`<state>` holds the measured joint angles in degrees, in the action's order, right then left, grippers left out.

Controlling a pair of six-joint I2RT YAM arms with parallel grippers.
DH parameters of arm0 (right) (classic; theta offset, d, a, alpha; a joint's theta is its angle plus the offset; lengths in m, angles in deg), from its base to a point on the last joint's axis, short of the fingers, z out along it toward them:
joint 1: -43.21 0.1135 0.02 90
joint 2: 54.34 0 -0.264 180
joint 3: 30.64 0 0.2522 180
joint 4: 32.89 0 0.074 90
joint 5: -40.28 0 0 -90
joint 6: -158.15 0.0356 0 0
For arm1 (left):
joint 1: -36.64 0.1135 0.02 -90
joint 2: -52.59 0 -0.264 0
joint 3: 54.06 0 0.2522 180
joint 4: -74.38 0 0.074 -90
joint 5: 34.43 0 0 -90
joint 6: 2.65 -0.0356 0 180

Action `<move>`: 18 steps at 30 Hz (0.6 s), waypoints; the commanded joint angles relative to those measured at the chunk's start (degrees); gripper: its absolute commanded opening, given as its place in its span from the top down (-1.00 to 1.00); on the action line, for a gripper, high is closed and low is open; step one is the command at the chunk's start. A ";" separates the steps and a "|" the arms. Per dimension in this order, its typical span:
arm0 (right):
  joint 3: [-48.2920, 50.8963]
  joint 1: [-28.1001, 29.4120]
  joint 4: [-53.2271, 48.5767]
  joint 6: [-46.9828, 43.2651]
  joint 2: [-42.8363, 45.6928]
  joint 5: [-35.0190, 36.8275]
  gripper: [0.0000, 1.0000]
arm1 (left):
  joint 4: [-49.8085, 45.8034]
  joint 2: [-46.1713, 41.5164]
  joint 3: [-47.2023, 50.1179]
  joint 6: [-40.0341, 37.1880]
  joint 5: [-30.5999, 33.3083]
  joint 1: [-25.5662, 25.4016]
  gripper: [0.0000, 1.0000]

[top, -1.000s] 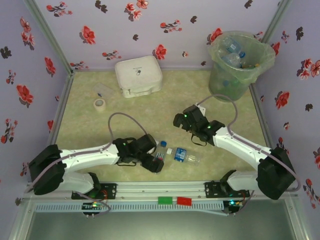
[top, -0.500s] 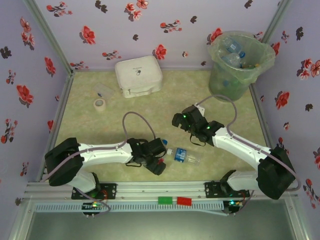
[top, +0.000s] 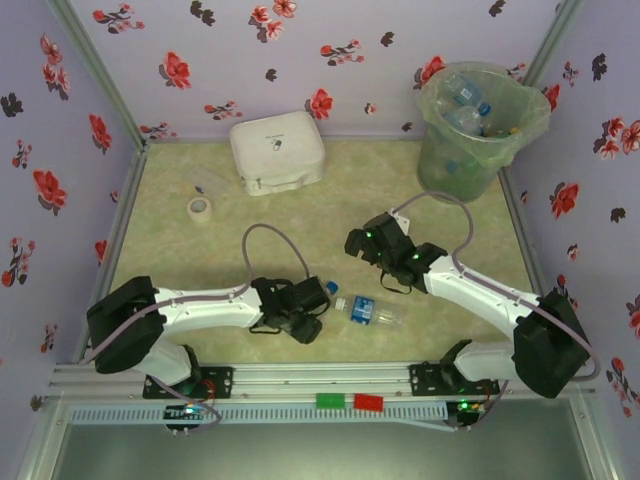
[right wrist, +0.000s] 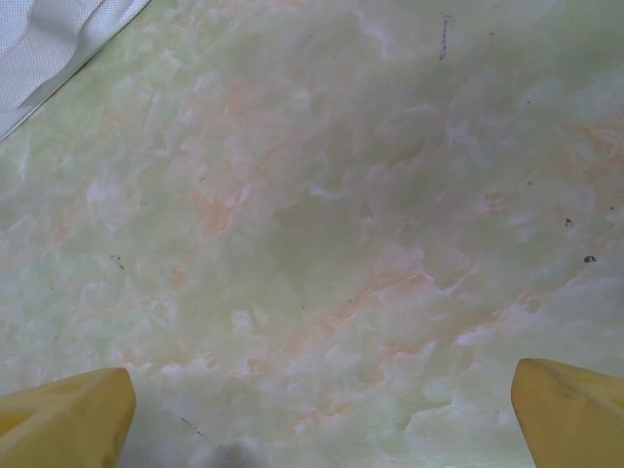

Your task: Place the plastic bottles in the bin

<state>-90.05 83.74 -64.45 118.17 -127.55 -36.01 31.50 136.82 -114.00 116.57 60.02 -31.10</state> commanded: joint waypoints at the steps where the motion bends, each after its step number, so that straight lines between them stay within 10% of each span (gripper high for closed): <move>1: 0.39 0.25 1.78 0.48 -0.32 0.95 -0.99 | -0.06 -4.11 1.76 0.17 1.18 2.97 0.06; 18: -6.50 0.16 23.29 -4.74 -1.75 -18.84 -0.99 | 27.71 -10.70 -5.43 1.51 -13.49 25.02 0.09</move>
<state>-93.04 83.74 -47.44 115.07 -128.59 -49.89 47.95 124.14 -116.12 117.40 51.43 -6.86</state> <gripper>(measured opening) 0.996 0.455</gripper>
